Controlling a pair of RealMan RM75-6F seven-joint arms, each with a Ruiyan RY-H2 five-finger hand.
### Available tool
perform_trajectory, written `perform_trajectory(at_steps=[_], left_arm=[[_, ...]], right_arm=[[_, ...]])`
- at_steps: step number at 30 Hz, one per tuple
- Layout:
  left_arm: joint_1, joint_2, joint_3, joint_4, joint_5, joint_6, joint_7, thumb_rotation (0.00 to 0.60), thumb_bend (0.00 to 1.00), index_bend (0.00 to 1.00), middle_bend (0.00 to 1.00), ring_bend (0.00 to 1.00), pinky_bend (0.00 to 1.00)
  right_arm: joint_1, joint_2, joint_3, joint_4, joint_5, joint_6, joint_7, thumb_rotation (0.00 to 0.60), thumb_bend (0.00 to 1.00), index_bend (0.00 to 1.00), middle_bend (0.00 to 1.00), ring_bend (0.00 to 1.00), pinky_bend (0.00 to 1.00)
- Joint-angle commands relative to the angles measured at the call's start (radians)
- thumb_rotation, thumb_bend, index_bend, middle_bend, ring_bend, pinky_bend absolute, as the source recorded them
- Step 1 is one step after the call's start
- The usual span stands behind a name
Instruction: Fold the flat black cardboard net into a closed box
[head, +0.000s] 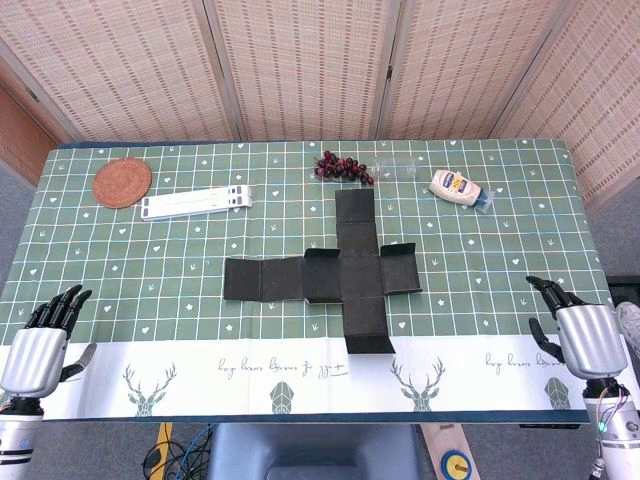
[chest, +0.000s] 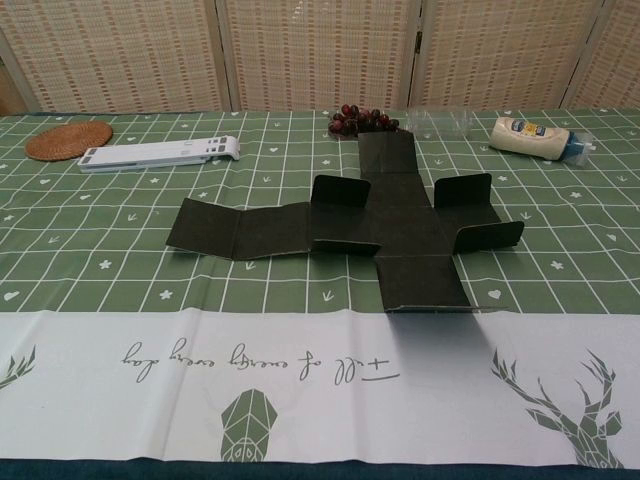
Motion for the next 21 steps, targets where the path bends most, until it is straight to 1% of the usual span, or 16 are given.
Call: perform_trajectory(at_steps=[1,12,14,17,21], left_arm=[[0.001,0.002,0.002,-0.002,-0.002,-0.002,0.004,0.600,0.27,0.11,0.10,0.13,0.20],[0.012,0.015,0.009,-0.021,-0.002,0.009,0.015,0.600,0.27,0.11,0.10,0.13,0.20],[0.010,0.014,0.009,-0.022,0.002,0.009,0.015,0.600,0.27,0.11,0.10,0.13,0.20],[0.007,0.003,0.010,-0.007,0.031,0.027,-0.006,0.600,0.27,0.13,0.10,0.14,0.20],[0.011,-0.014,0.013,0.023,0.057,0.053,-0.030,0.600,0.27,0.16,0.10,0.14,0.20]], right_arm=[[-0.003,-0.008,-0.002,0.008,-0.005,0.004,0.005,0.600,0.43,0.20,0.31,0.53,0.77],[0.023,-0.016,-0.005,0.013,-0.003,-0.056,0.006,0.600,0.43,0.20,0.32,0.54,0.77],[0.041,-0.007,-0.003,-0.001,0.004,-0.090,0.000,0.600,0.43,0.20,0.32,0.59,0.78],[0.088,0.017,0.001,-0.042,0.025,-0.183,-0.025,0.600,0.43,0.20,0.32,0.74,0.91],[0.172,0.026,0.022,-0.079,0.055,-0.313,-0.071,0.600,0.45,0.20,0.32,0.81,0.98]])
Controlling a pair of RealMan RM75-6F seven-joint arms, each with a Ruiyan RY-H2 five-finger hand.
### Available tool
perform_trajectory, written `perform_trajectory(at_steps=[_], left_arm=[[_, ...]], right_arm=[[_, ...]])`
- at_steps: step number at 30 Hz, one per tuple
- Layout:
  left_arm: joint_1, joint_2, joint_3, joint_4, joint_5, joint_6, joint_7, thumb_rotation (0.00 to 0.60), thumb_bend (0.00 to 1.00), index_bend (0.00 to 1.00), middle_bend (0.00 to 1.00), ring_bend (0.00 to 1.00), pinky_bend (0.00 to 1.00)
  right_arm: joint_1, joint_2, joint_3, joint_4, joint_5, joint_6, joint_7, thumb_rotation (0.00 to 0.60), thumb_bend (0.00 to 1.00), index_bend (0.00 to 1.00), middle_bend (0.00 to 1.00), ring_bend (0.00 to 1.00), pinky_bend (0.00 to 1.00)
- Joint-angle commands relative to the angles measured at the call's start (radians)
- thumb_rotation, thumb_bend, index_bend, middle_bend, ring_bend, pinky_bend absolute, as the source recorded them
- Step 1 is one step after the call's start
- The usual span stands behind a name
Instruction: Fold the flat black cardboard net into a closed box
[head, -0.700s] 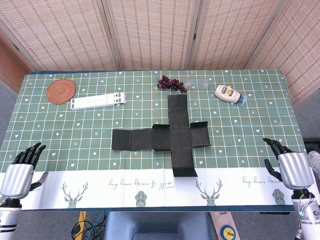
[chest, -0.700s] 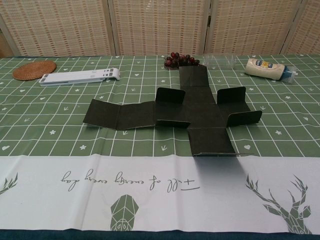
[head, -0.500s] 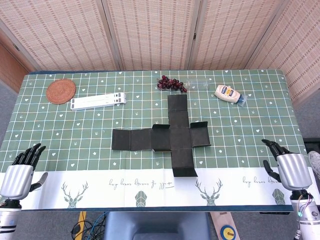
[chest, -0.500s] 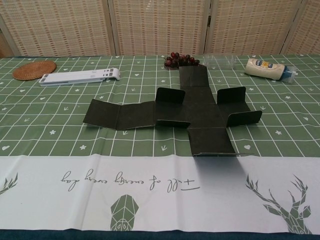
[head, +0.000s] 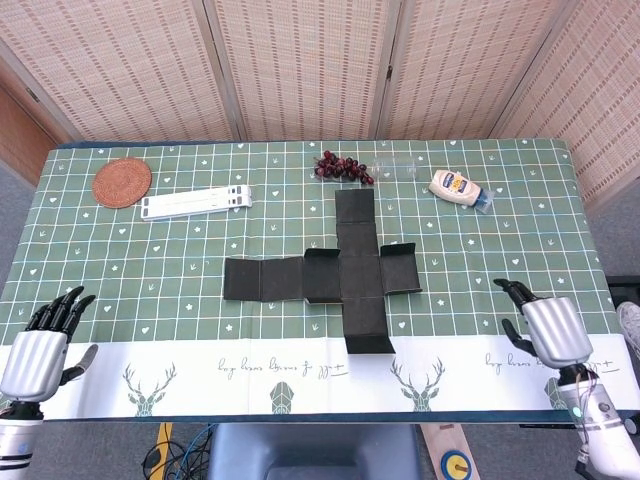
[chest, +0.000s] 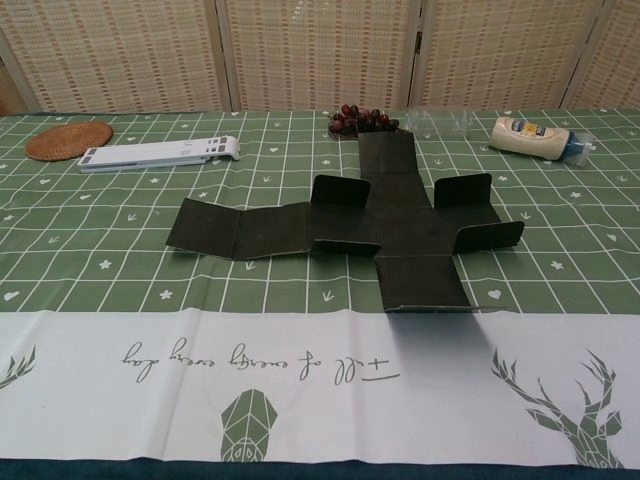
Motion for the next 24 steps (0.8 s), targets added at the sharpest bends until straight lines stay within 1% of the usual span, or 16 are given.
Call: perform_trajectory(at_steps=[1,5,11,16,19,21,24], left_arm=[[0.004,-0.012,0.004,0.020,0.009,0.013,-0.013,0.600,0.27,0.16,0.10,0.14,0.20],[0.007,-0.012,0.006,0.025,-0.003,0.005,-0.014,0.600,0.27,0.16,0.10,0.14,0.20],[0.011,-0.008,0.006,0.024,-0.016,-0.002,-0.011,0.600,0.27,0.16,0.10,0.14,0.20],[0.013,-0.006,0.003,0.024,-0.028,-0.006,-0.011,0.600,0.27,0.16,0.10,0.14,0.20],[0.014,-0.006,0.005,0.024,-0.029,-0.008,-0.009,0.600,0.27,0.16,0.10,0.14,0.20],[0.014,-0.006,0.005,0.024,-0.032,-0.009,-0.007,0.600,0.27,0.16,0.10,0.14,0.20],[0.013,-0.008,0.005,0.025,-0.033,-0.013,-0.008,0.600,0.27,0.16,0.10,0.14,0.20]], right_arm=[[0.097,0.013,0.024,-0.046,0.042,-0.141,-0.052,0.600,0.45,0.20,0.32,0.82,0.99],[0.189,-0.025,0.049,-0.035,0.107,-0.278,-0.087,0.600,0.45,0.20,0.32,0.83,1.00],[0.297,-0.125,0.075,0.048,0.190,-0.407,-0.141,0.600,0.45,0.20,0.32,0.83,1.00],[0.373,-0.215,0.083,0.139,0.256,-0.489,-0.181,0.600,0.45,0.20,0.32,0.83,1.00],[0.406,-0.259,0.075,0.191,0.278,-0.507,-0.233,0.600,0.47,0.20,0.32,0.83,1.00],[0.418,-0.278,0.070,0.206,0.300,-0.513,-0.261,0.600,0.47,0.20,0.33,0.83,1.00],[0.429,-0.290,0.067,0.197,0.351,-0.536,-0.266,0.600,0.47,0.20,0.35,0.83,1.00]])
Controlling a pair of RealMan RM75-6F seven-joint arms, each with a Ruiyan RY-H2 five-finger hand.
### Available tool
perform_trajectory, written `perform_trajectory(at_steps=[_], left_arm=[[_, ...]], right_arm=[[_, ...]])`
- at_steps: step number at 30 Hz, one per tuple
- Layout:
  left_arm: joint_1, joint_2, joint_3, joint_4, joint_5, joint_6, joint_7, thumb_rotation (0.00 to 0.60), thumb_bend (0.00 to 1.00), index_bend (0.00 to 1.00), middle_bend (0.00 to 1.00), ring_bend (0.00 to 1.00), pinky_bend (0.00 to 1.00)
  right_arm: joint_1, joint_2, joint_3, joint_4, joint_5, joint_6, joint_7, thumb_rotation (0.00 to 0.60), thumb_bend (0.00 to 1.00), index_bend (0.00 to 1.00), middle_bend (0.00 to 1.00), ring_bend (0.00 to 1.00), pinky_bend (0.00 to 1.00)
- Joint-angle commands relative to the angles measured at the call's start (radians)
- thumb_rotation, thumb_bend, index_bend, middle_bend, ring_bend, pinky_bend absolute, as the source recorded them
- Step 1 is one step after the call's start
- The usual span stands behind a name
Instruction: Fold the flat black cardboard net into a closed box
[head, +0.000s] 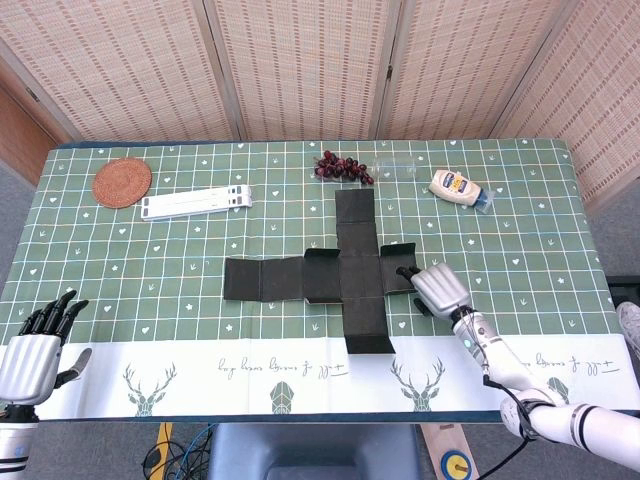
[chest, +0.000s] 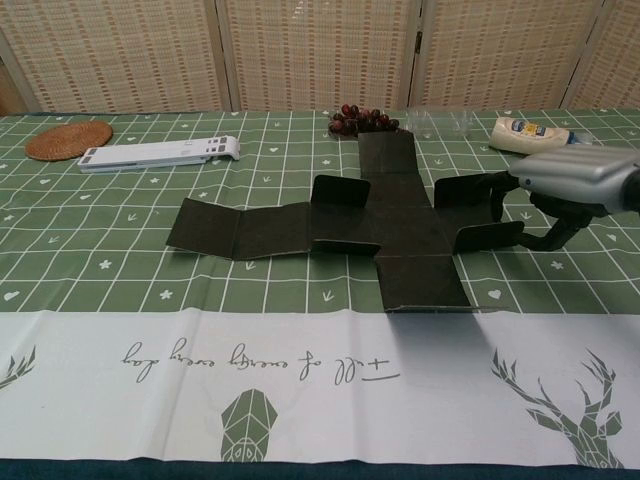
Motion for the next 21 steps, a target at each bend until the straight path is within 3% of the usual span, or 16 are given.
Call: perform_trajectory(at_steps=[1,11,17,21], left_arm=[[0.000,-0.001,0.001,0.002,0.001,-0.001,-0.001,0.600,0.27,0.16,0.10,0.14,0.20],[0.007,0.001,0.007,0.010,0.000,0.000,-0.009,0.600,0.27,0.16,0.10,0.14,0.20],[0.007,-0.003,0.008,0.016,0.004,0.000,-0.017,0.600,0.27,0.16,0.10,0.14,0.20],[0.005,-0.004,0.008,0.018,0.008,-0.001,-0.020,0.600,0.27,0.16,0.10,0.14,0.20]], right_arm=[[0.020,-0.018,-0.006,-0.008,0.058,-0.029,-0.009,0.600,0.47,0.20,0.36,0.84,1.00],[0.022,0.043,-0.055,-0.170,0.098,-0.047,0.015,0.600,0.49,0.22,0.43,0.85,1.00],[0.012,0.090,-0.099,-0.301,0.017,-0.024,0.030,0.600,0.49,0.22,0.43,0.85,1.00],[0.002,0.110,-0.098,-0.354,-0.067,0.022,0.068,0.600,0.49,0.22,0.43,0.85,1.00]])
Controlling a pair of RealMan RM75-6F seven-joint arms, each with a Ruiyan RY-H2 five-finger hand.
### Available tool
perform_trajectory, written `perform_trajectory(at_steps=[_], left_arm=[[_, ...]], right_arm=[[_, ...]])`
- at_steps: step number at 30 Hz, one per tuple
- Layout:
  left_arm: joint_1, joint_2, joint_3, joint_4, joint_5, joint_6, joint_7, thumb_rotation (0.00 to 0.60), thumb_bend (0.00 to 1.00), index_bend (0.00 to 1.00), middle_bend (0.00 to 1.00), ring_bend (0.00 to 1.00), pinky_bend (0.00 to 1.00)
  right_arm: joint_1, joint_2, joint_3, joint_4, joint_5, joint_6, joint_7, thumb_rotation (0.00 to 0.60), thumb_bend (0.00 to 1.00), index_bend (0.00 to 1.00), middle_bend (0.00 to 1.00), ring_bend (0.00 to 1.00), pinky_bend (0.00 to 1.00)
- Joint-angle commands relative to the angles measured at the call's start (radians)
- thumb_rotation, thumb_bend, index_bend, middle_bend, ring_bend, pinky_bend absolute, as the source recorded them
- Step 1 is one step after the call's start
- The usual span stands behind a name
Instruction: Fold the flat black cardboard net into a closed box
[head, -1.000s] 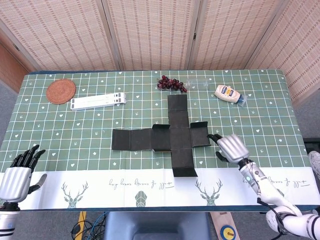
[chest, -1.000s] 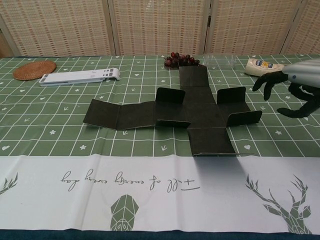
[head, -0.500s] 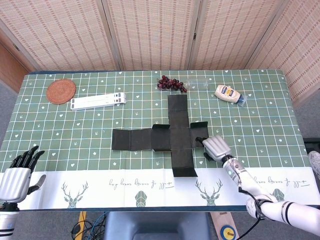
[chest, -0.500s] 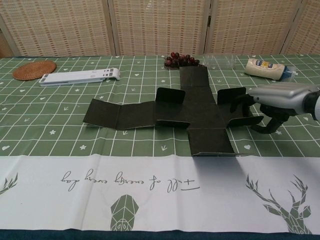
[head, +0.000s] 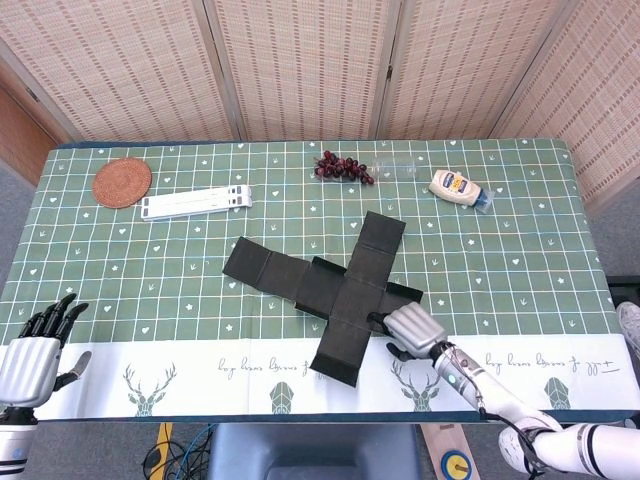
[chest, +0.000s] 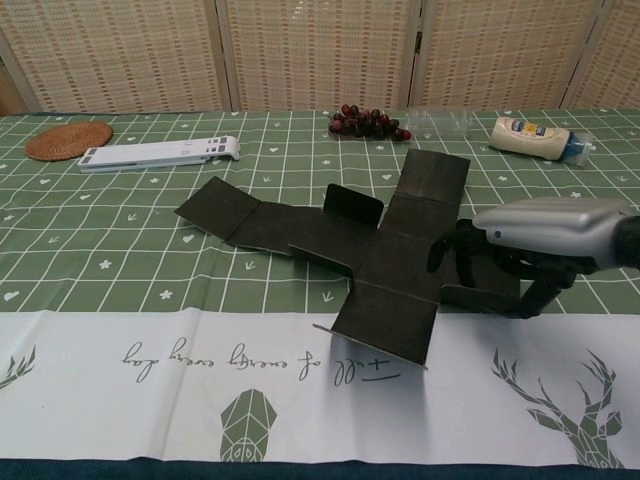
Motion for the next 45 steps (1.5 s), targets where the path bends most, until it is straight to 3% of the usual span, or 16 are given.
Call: perform_trajectory(at_steps=[1,5,9,24,36,45], left_arm=[[0.000,0.000,0.000,0.001,0.002,0.001,-0.002,0.600,0.27,0.16,0.10,0.14,0.20],[0.000,0.001,0.000,0.000,0.003,0.002,-0.003,0.600,0.27,0.16,0.10,0.14,0.20],[-0.002,0.005,0.001,-0.007,0.011,0.004,0.000,0.600,0.27,0.16,0.10,0.14,0.20],[0.022,0.021,0.010,-0.014,0.010,0.028,-0.003,0.600,0.27,0.16,0.10,0.14,0.20],[0.033,0.020,0.012,0.005,0.008,0.034,-0.024,0.600,0.27,0.16,0.10,0.14,0.20],[0.039,0.013,0.015,0.023,0.009,0.034,-0.040,0.600,0.27,0.16,0.10,0.14,0.20]], right_arm=[[-0.011,0.026,-0.002,-0.055,-0.090,0.052,0.054,0.600,0.49,0.22,0.43,0.85,1.00],[0.004,0.031,0.023,-0.052,-0.167,0.078,0.111,0.600,0.49,0.22,0.43,0.85,1.00],[0.063,-0.003,0.051,-0.014,-0.191,0.042,0.088,0.600,0.49,0.22,0.40,0.85,1.00],[0.293,-0.252,0.085,0.230,-0.188,-0.121,-0.087,0.600,0.67,0.22,0.34,0.85,1.00],[0.401,-0.376,0.113,0.423,-0.031,-0.173,-0.217,0.600,0.70,0.26,0.34,0.85,1.00],[0.447,-0.434,0.163,0.571,0.193,-0.126,-0.310,0.600,0.70,0.26,0.34,0.85,1.00]])
